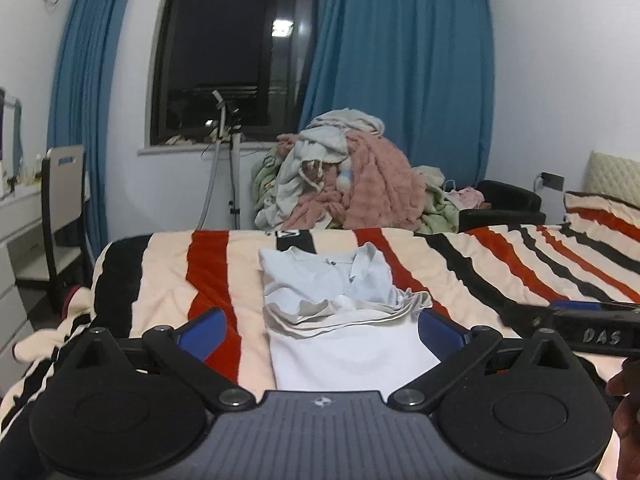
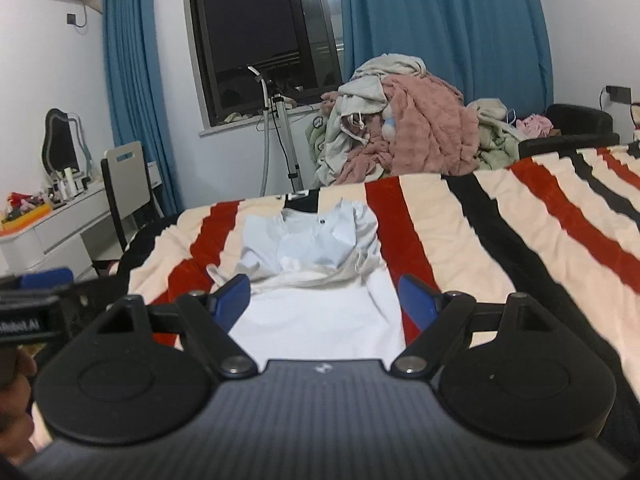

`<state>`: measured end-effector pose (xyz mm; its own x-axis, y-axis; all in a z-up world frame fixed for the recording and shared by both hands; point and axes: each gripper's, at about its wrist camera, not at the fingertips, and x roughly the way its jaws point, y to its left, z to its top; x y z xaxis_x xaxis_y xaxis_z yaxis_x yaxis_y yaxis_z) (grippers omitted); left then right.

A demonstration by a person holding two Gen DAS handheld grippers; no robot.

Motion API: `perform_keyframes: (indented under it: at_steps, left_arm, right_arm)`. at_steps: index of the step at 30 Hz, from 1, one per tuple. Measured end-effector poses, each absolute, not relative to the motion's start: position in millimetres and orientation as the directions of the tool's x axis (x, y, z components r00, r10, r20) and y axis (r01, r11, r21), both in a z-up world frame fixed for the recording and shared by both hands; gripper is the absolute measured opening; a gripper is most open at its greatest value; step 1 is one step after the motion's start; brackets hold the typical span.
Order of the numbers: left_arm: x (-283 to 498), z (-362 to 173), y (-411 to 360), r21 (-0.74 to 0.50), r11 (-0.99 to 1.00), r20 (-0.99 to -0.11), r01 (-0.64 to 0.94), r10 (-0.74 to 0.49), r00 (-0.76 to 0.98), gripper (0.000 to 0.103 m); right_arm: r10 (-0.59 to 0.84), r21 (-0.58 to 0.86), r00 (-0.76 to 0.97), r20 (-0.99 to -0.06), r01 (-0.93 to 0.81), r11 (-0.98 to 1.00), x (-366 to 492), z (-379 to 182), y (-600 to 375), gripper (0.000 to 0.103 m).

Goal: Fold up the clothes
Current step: 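Grasp the folded edge of the shirt with both grippers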

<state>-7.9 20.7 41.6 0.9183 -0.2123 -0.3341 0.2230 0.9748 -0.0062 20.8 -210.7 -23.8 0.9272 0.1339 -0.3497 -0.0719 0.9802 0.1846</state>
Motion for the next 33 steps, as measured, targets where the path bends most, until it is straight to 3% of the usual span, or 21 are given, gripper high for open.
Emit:
perform_keyframes:
  at_steps: [7, 15, 18, 20, 23, 27, 31, 33]
  left_arm:
    - [0.3, 18.5, 10.3, 0.034, 0.974, -0.385, 0.223, -0.193, 0.902, 0.103]
    - [14.6, 0.3, 12.9, -0.018, 0.975, -0.483, 0.223, -0.203, 0.851, 0.103]
    - [27.4, -9.5, 18.0, -0.100, 0.970, -0.563, 0.220, -0.237, 0.792, 0.103]
    - [40.5, -20.2, 25.3, -0.200, 0.959, -0.631, 0.202, -0.284, 0.722, 0.102]
    - [64.2, -44.3, 41.9, -0.395, 0.911, -0.707, 0.115, -0.382, 0.595, 0.101]
    - [93.0, -82.5, 61.3, -0.580, 0.814, -0.725, -0.036, -0.495, 0.479, 0.096]
    - [109.4, -106.2, 68.8, -0.635, 0.761, -0.715, -0.129, -0.517, 0.471, 0.096]
    - [115.1, -110.3, 71.8, -0.641, 0.751, -0.706, -0.161, -0.494, 0.507, 0.090]
  right_arm:
    - [0.125, 0.130, 0.928, -0.351, -0.084, 0.988, 23.0, -30.5, -202.4, 0.083]
    - [0.114, 0.141, 0.918, -0.379, -0.064, 0.988, 23.8, -36.6, -203.2, 0.083]
    - [0.111, 0.163, 0.907, -0.407, -0.047, 0.985, 26.8, -41.9, -206.2, 0.083]
    - [0.128, 0.221, 0.889, -0.440, -0.030, 0.975, 31.2, -48.7, -212.2, 0.083]
    - [0.228, 0.451, 0.823, -0.520, 0.038, 0.892, 45.7, -72.0, -234.7, 0.083]
    - [0.389, 0.722, 0.726, -0.567, 0.211, 0.659, 60.0, -121.6, -263.8, 0.083]
    - [0.476, 0.829, 0.711, -0.518, 0.281, 0.483, 65.0, -152.0, -264.1, 0.084]
    - [0.491, 0.854, 0.717, -0.495, 0.299, 0.426, 70.2, -162.2, -262.5, 0.082]
